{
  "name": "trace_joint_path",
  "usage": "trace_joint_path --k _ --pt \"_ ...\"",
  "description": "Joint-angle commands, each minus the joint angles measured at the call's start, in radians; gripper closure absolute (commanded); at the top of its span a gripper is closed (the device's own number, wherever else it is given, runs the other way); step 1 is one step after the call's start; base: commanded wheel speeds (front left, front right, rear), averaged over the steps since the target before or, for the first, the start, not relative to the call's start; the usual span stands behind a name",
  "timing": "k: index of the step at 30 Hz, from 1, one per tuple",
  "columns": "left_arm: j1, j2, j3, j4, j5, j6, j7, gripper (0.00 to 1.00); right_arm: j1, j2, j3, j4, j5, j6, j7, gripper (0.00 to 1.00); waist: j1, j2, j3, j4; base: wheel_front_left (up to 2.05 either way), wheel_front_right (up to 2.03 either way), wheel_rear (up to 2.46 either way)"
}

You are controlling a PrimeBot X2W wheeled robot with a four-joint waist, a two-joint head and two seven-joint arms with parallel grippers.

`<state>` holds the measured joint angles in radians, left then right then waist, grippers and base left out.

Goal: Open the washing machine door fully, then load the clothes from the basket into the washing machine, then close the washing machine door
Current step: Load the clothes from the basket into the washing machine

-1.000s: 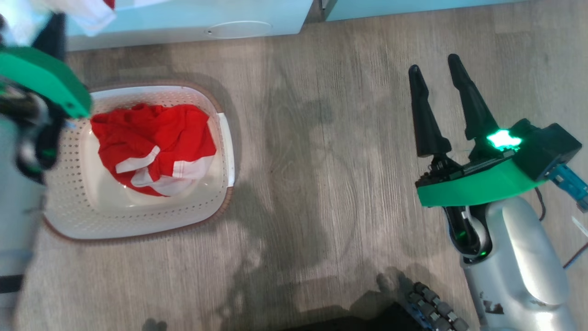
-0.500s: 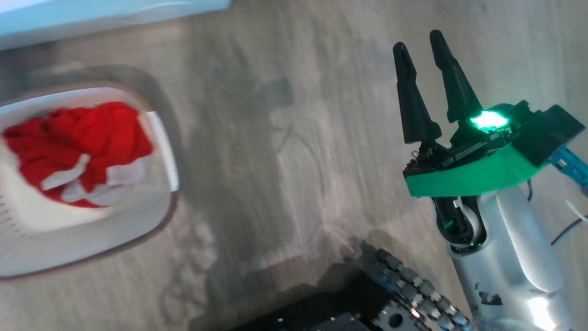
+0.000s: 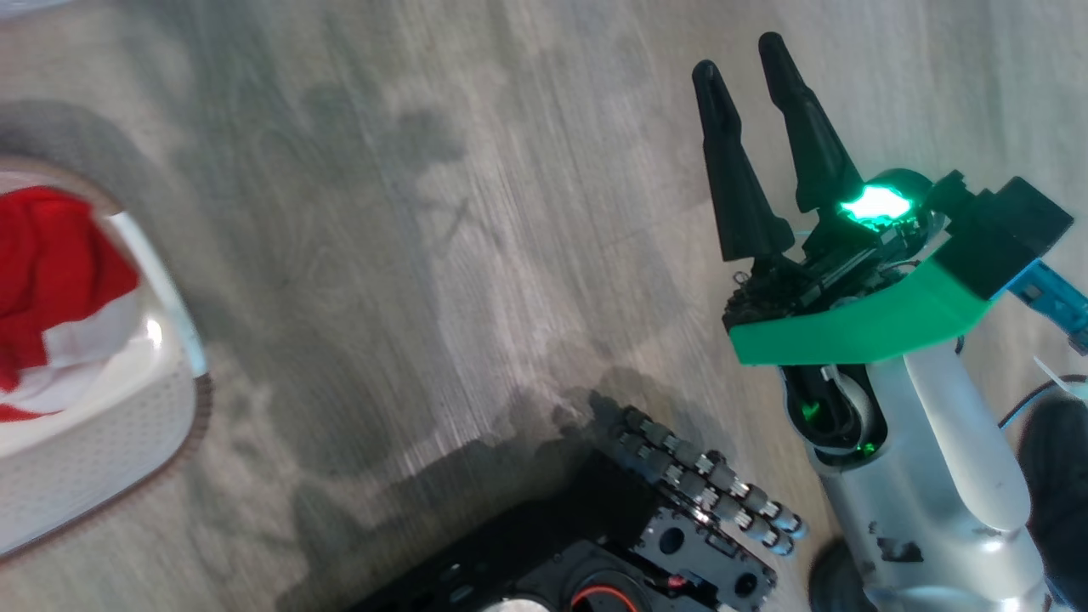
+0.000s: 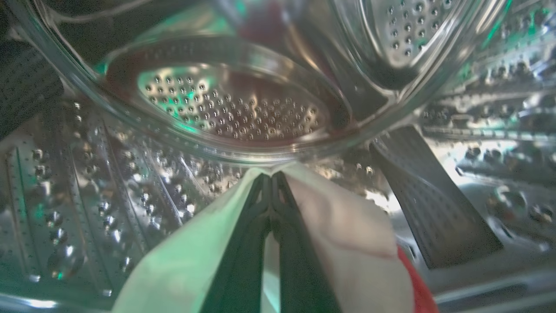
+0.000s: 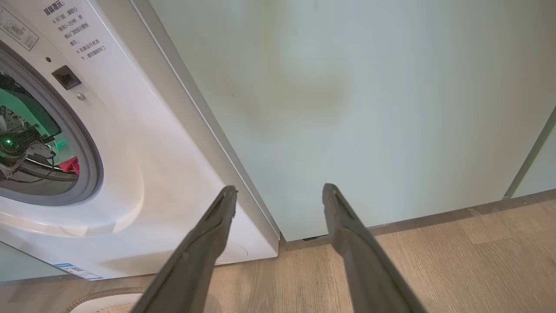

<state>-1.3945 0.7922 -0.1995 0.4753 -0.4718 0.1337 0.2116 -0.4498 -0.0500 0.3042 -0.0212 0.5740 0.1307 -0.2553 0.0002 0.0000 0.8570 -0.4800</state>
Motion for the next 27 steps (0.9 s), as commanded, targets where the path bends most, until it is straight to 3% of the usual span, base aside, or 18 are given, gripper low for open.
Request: trace_joint_path --k 1,9,20,21,22,23,27 --pt "-0.054 0.063 0.016 -0.007 0.024 -0.007 -0.039 1.0 0.022 0.0 0.019 -0.034 0.01 0.0 -0.006 0.0 -0.0002 0.0 0.029 -0.033 0.0 0.0 0.0" --pt "-0.206 0.068 -0.027 0.135 0.13 -0.011 -0.272 1.0 0.056 0.0 0.003 -0.057 0.002 0.0 -0.006 0.0 -0.0002 0.0 0.055 -0.041 0.0 0.0 0.0" --pt "-0.248 0.025 -0.059 0.32 0.105 -0.059 -0.218 1.0 0.054 0.0 0.008 -0.063 -0.006 0.0 -0.006 0.0 -0.0002 0.0 0.057 -0.029 0.0 0.0 0.0" --pt "-0.252 0.019 -0.058 0.328 0.098 -0.062 -0.214 0.61 0.052 0.0 0.009 -0.062 -0.006 0.0 -0.006 0.0 -0.0002 0.0 0.056 -0.029 0.0 0.0 0.0" --pt "-0.256 0.014 -0.057 0.334 0.091 -0.067 -0.209 0.1 0.049 0.0 0.011 -0.061 -0.007 0.0 -0.006 0.0 -0.0002 0.0 0.054 -0.028 0.0 0.0 0.0" --pt "-0.259 0.009 -0.057 0.335 0.086 -0.072 -0.21 0.0 0.046 0.0 0.014 -0.059 -0.008 0.0 -0.006 0.0 -0.0002 0.0 0.053 -0.028 0.0 0.0 0.0" --pt "-0.252 -0.025 -0.054 0.341 0.061 -0.073 -0.208 0.0 0.034 0.0 0.017 -0.052 -0.017 0.0 -0.006 0.0 -0.0002 0.0 0.034 -0.01 0.0 0.0 0.0"
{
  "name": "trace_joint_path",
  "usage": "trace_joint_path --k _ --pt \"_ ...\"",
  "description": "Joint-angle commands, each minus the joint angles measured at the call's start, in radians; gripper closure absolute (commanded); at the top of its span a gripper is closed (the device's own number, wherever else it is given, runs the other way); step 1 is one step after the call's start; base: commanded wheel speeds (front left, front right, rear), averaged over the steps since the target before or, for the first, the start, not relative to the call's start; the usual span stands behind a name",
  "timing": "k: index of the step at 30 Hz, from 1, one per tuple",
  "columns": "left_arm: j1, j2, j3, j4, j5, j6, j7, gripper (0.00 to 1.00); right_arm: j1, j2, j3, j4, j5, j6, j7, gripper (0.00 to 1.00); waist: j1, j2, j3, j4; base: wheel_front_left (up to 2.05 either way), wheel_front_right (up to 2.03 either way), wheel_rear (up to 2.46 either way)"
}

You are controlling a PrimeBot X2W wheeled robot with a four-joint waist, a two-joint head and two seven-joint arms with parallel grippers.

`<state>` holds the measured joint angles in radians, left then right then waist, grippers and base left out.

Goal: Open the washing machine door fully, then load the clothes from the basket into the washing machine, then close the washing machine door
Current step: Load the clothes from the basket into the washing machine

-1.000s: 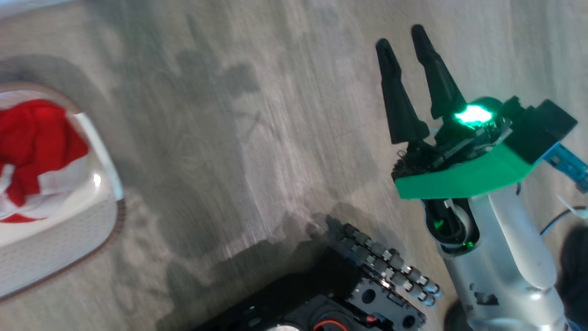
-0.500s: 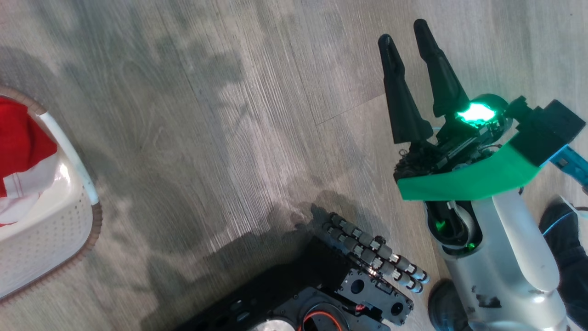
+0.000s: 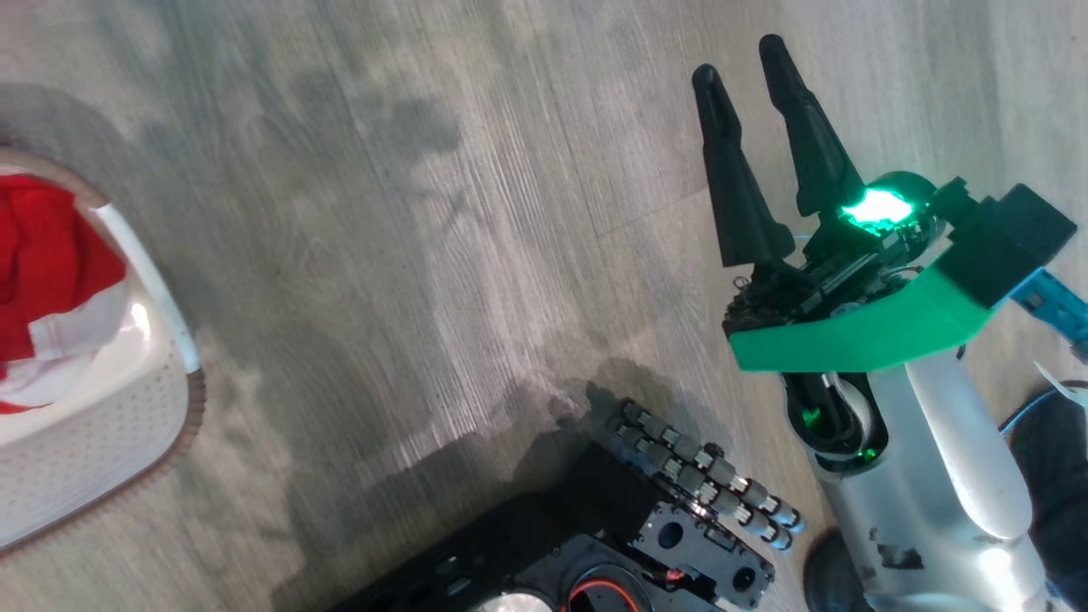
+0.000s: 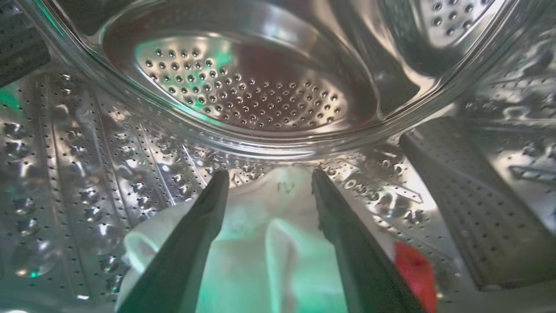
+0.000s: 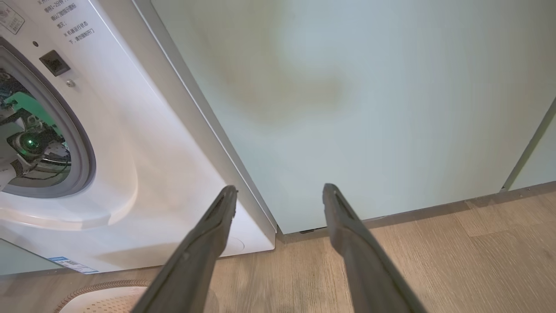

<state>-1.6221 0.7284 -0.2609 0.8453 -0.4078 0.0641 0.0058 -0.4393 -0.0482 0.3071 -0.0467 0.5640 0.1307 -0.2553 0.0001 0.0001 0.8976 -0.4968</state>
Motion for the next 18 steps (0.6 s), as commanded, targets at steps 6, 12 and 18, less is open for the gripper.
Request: trace_joint_path --k 6,12,18 --pt "0.048 -0.019 0.027 -0.044 -0.049 0.015 -0.059 0.0 0.022 -0.002 0.002 -0.016 -0.042 0.0 -0.006 0.0 -0.0001 -0.0001 -0.053 0.058 0.0 0.0 0.0" --pt "0.184 -0.081 0.074 -0.114 -0.117 0.028 -0.173 0.0 0.03 -0.002 -0.024 -0.005 -0.083 0.0 -0.006 0.0 -0.0001 -0.0001 -0.107 0.116 0.0 0.0 0.0" --pt "0.37 -0.123 0.112 -0.25 -0.152 0.059 -0.245 0.0 0.047 -0.002 -0.049 0.011 -0.122 0.0 -0.006 0.0 -0.0001 -0.0001 -0.166 0.171 0.0 0.0 0.0"
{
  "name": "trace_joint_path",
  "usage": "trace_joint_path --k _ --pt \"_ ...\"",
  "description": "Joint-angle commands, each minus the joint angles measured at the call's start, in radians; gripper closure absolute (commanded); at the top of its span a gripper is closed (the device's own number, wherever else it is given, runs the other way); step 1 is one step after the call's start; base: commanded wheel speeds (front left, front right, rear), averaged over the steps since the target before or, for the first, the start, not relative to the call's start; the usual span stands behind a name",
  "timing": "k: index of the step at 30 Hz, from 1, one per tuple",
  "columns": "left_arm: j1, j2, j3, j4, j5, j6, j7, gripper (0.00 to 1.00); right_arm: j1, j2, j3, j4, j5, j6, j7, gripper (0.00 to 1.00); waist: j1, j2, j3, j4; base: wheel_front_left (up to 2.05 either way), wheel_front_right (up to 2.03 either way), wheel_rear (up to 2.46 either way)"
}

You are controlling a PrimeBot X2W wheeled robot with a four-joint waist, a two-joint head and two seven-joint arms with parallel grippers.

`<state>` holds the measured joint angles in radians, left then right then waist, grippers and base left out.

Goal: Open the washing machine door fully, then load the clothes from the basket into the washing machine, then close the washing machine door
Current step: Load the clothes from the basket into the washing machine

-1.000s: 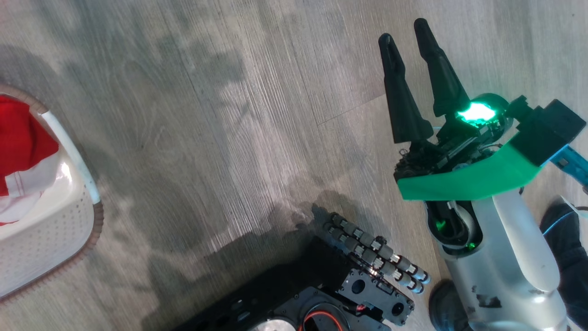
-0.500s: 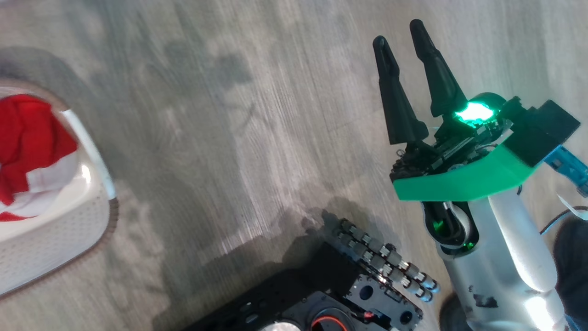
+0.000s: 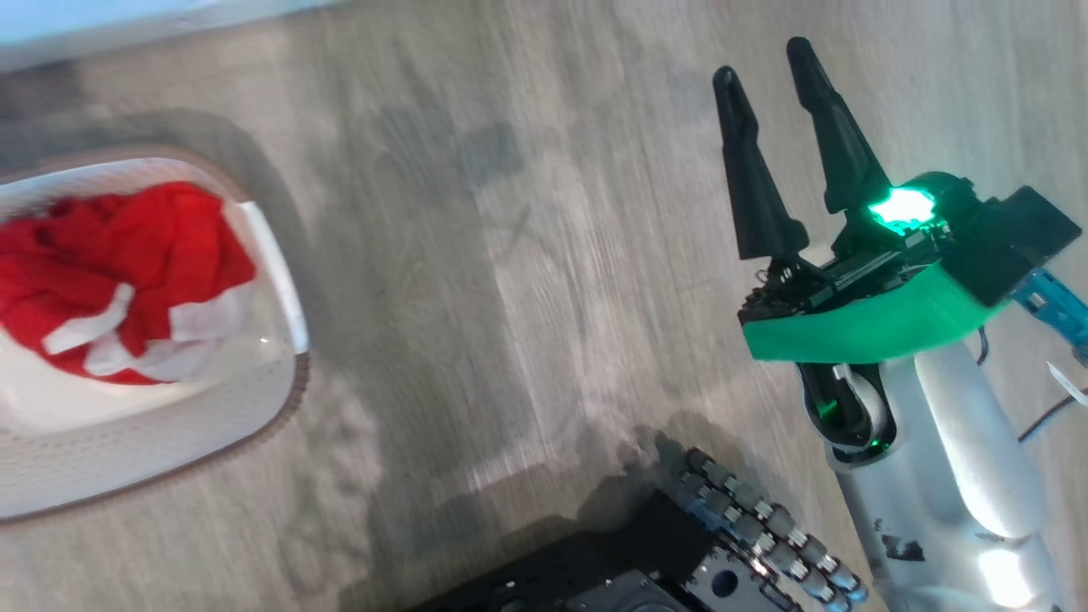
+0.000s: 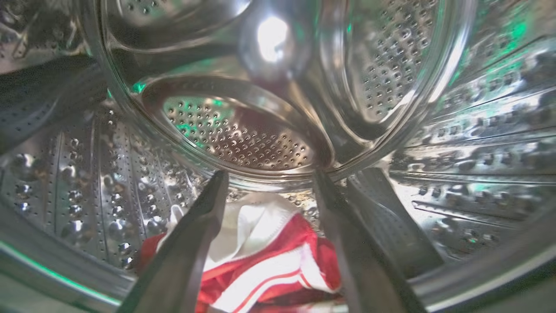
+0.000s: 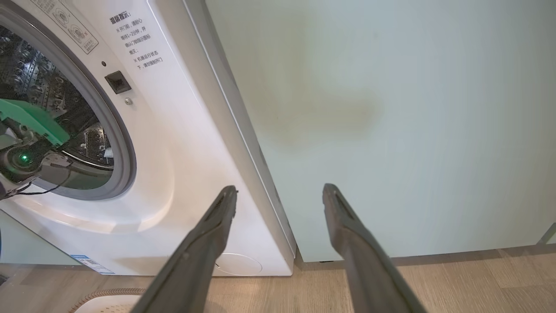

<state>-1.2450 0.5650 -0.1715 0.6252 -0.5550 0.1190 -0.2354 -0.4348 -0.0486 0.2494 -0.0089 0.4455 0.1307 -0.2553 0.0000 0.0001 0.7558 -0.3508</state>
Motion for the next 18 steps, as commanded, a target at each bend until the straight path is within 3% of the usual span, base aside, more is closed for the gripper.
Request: trace_joint_path --k 1,7,13,18 --pt "0.028 0.031 0.029 -0.06 -0.008 0.01 -0.01 0.0 0.047 -0.002 0.004 -0.024 -0.01 0.0 -0.006 0.0 0.0 -0.0001 -0.036 0.035 0.0 0.0 0.0" --pt "0.257 -0.024 0.082 -0.307 0.004 0.054 -0.025 0.0 0.067 -0.002 -0.017 -0.006 -0.043 0.0 -0.006 0.0 0.0 -0.0001 -0.094 0.088 0.0 0.0 0.0" --pt "0.49 -0.099 0.152 -0.573 0.091 0.087 -0.026 0.0 0.079 -0.002 -0.033 0.014 -0.079 0.0 -0.006 0.0 0.0 -0.0001 -0.154 0.133 0.0 0.0 0.0" --pt "0.623 -0.16 0.188 -0.674 0.158 0.088 -0.026 0.0 0.092 -0.002 -0.047 0.032 -0.101 0.0 -0.006 0.0 0.0 -0.0001 -0.203 0.159 0.0 0.0 0.0"
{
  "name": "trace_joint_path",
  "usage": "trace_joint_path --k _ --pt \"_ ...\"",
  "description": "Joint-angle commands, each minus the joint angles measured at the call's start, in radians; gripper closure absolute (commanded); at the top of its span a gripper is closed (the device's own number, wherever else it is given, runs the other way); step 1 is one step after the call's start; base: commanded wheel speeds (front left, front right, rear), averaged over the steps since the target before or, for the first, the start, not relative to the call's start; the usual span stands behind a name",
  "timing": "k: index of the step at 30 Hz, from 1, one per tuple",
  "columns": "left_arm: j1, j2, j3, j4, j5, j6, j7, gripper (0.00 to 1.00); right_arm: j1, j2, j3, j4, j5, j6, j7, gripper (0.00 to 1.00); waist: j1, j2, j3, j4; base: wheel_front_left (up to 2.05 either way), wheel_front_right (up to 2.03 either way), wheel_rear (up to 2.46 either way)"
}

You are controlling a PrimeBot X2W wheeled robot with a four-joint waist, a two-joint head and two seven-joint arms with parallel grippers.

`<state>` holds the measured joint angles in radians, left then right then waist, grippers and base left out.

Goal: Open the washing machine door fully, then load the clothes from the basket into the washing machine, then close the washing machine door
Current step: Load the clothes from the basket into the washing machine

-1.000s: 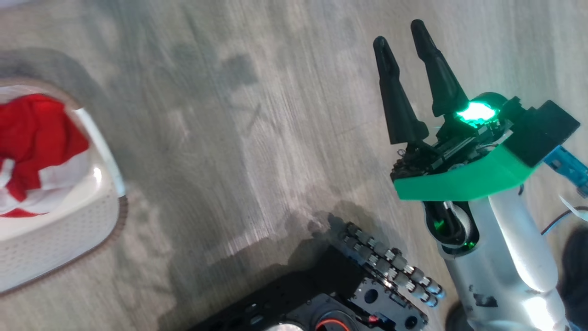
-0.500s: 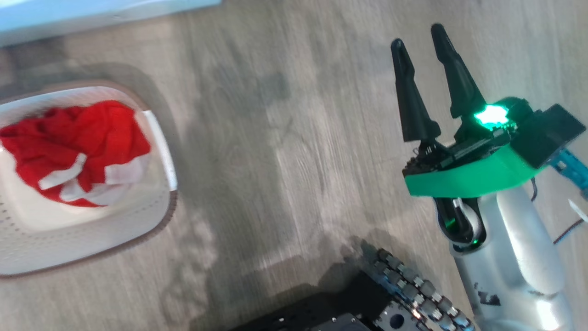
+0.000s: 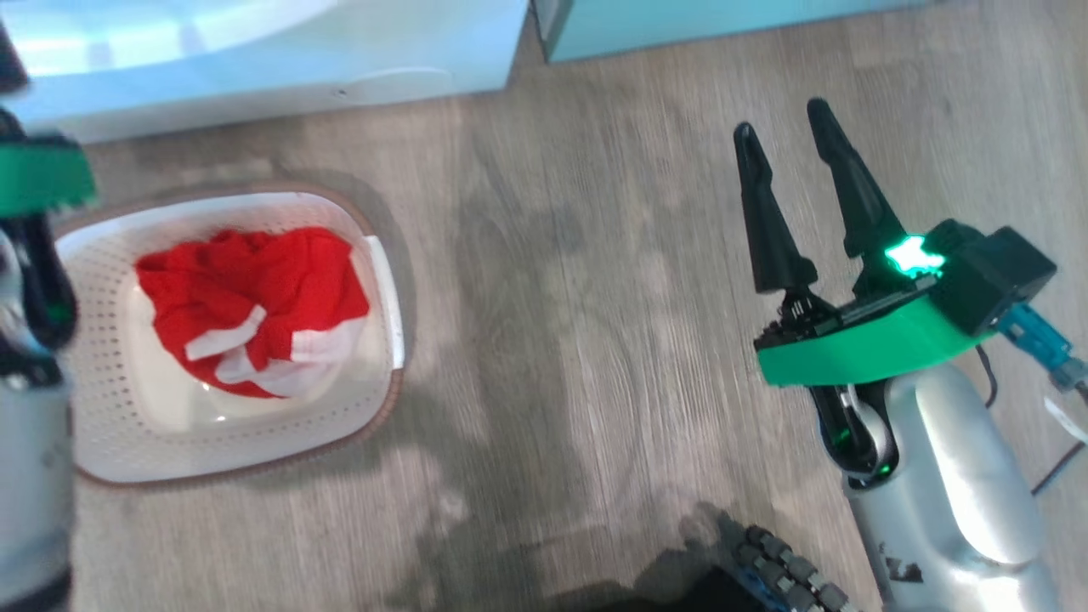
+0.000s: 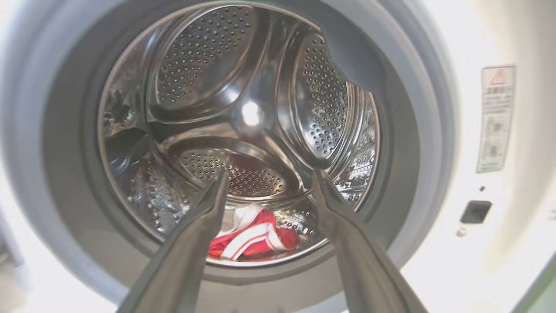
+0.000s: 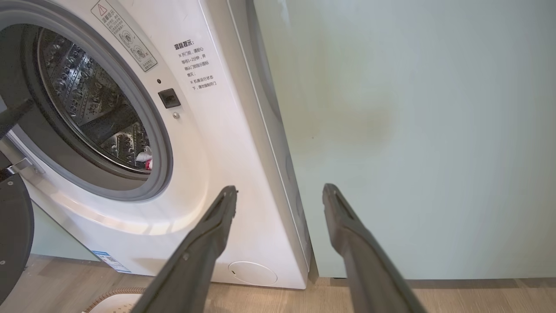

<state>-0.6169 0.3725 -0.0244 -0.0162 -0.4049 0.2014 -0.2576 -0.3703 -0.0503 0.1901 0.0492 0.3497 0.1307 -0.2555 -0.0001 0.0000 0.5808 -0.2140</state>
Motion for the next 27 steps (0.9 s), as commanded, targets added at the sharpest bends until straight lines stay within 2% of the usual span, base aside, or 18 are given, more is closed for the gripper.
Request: trace_joint_path --k 1,6,13,21,27 --pt "0.025 0.013 0.05 -0.046 0.017 0.005 -0.004 0.0 0.031 0.0 0.008 -0.021 -0.01 0.0 -0.006 0.0 0.0001 0.0 -0.041 0.029 0.0 0.0 0.0" --pt "0.159 -0.068 0.101 -0.077 0.054 -0.008 -0.004 0.0 0.053 0.0 -0.008 0.005 -0.034 0.0 -0.006 0.0 0.0001 0.0 -0.107 0.057 0.0 0.0 0.0" --pt "0.321 -0.148 0.146 -0.095 0.105 -0.03 -0.004 0.0 0.094 0.0 -0.047 0.025 -0.057 0.0 0.018 0.0 0.0001 0.0 -0.198 0.092 0.0 0.0 0.0" --pt "0.436 -0.199 0.156 -0.05 0.136 -0.073 -0.004 0.0 0.143 0.0 -0.082 0.042 -0.074 0.0 0.054 0.0 0.0001 0.0 -0.301 0.124 0.0 0.0 0.0" --pt "0.499 -0.213 0.147 -0.013 0.153 -0.102 -0.004 0.0 0.189 0.0 -0.1 0.048 -0.077 0.0 0.079 0.0 0.0001 0.0 -0.375 0.136 0.0 0.0 0.0"
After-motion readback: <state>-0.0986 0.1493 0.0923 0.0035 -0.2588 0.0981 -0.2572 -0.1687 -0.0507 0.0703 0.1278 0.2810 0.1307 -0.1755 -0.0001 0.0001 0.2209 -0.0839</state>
